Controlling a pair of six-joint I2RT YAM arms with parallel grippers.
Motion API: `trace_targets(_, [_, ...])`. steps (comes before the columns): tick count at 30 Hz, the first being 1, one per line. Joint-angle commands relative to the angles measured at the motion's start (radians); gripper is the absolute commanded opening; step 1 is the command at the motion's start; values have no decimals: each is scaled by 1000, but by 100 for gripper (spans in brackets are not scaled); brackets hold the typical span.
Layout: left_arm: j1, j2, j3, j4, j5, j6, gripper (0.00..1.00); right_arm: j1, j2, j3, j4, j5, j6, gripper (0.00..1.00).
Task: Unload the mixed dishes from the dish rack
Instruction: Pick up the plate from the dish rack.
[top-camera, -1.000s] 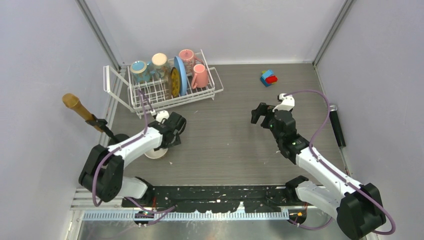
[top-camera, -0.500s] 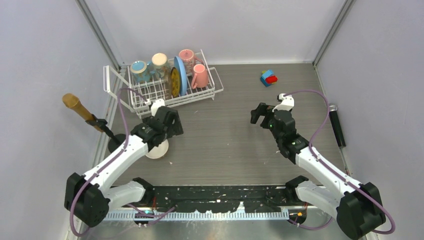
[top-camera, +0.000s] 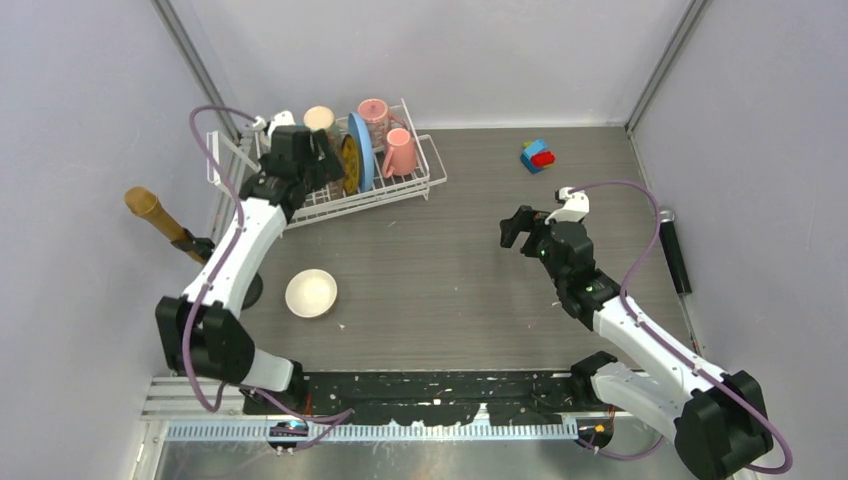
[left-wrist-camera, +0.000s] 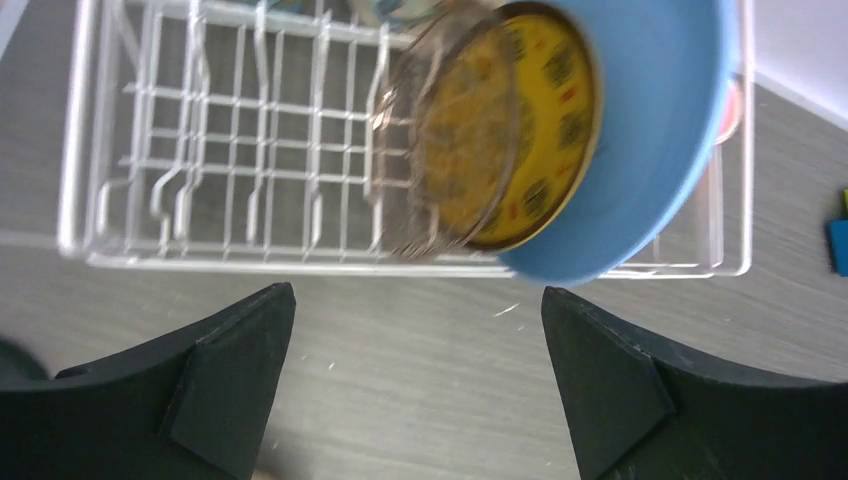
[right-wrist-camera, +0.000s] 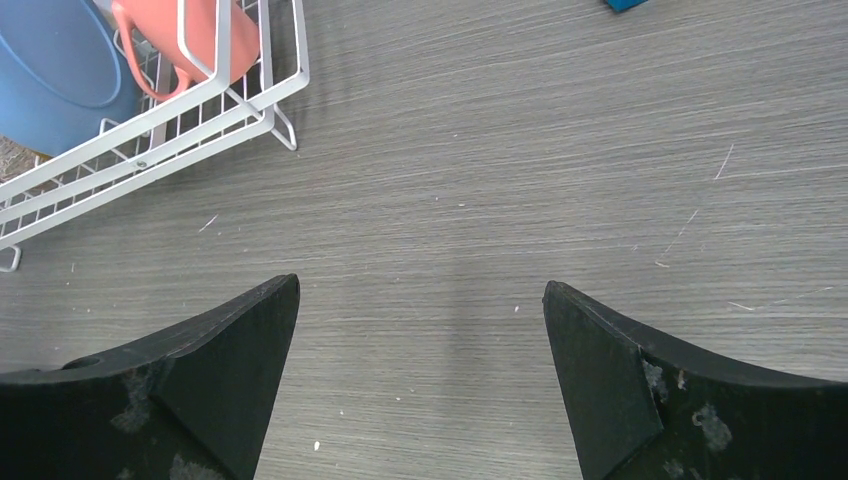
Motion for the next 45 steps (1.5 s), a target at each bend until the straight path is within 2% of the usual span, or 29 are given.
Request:
trace_targets(1, [6, 133, 182, 17, 68, 88, 97, 4, -30, -2, 34, 32, -15, 100])
trace_targets(5, [10, 228, 269, 0, 55, 107, 86, 5, -31, 2, 31, 35, -23, 100])
trace_targets(8, [15, 273, 309, 9, 37, 111, 66, 4, -18, 1, 33, 43, -25, 100])
trace_targets(10, [19, 302, 342, -6, 37, 111, 60, 4, -10, 8, 29, 37, -27, 100])
trace_targets(21, [24, 456, 463, -34, 55, 107, 57, 4, -14, 13, 10, 48, -42, 100])
trace_targets(27, [24, 535, 532, -60, 63, 113, 46, 4, -14, 13, 11, 47, -45, 100])
trace_targets(34, [24, 610, 603, -80, 81, 121, 39, 5, -10, 16, 6, 55, -49, 100])
trace_targets(38, [24, 637, 635, -108, 88, 127, 21, 5, -11, 15, 1, 60, -48, 100])
trace_targets(45, [24, 621, 624, -102, 109, 115, 14, 4, -16, 13, 1, 67, -42, 100])
